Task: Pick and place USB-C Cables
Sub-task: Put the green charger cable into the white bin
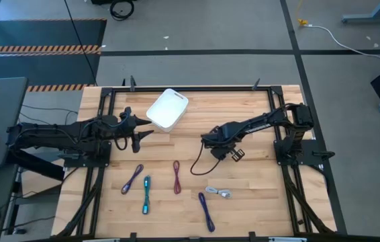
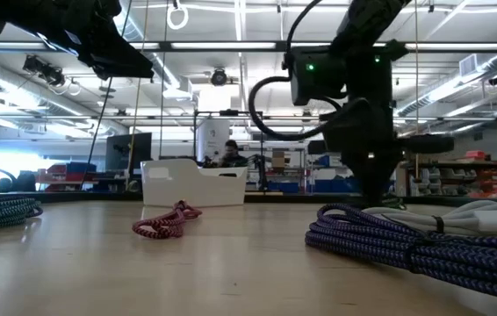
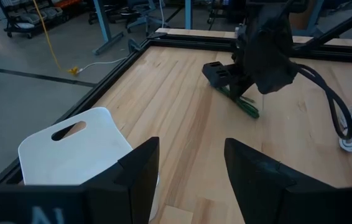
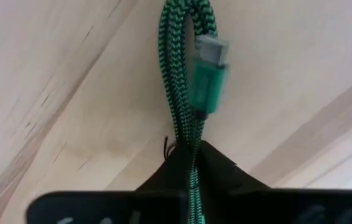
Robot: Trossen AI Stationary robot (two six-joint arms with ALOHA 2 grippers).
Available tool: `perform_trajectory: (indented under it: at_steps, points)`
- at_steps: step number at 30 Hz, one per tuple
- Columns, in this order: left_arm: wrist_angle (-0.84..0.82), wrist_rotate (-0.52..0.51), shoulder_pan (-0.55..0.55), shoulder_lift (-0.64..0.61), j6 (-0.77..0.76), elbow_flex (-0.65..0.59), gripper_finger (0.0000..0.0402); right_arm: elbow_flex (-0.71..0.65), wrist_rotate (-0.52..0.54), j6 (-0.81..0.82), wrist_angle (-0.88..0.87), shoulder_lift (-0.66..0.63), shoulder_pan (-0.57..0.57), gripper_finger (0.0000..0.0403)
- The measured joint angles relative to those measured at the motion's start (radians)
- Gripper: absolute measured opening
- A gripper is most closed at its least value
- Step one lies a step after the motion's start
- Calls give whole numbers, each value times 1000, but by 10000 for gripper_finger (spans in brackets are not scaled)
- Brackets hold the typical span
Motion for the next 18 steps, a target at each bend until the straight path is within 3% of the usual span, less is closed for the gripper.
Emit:
perform_trajectory:
  at_steps: [9, 18]
  points:
    - [0, 0, 0, 0, 0, 0, 189, 136, 43, 30, -18, 0, -14, 8]
    - [1, 0, 0, 0, 0, 0, 190, 396, 206, -99, 53, 0, -24, 8]
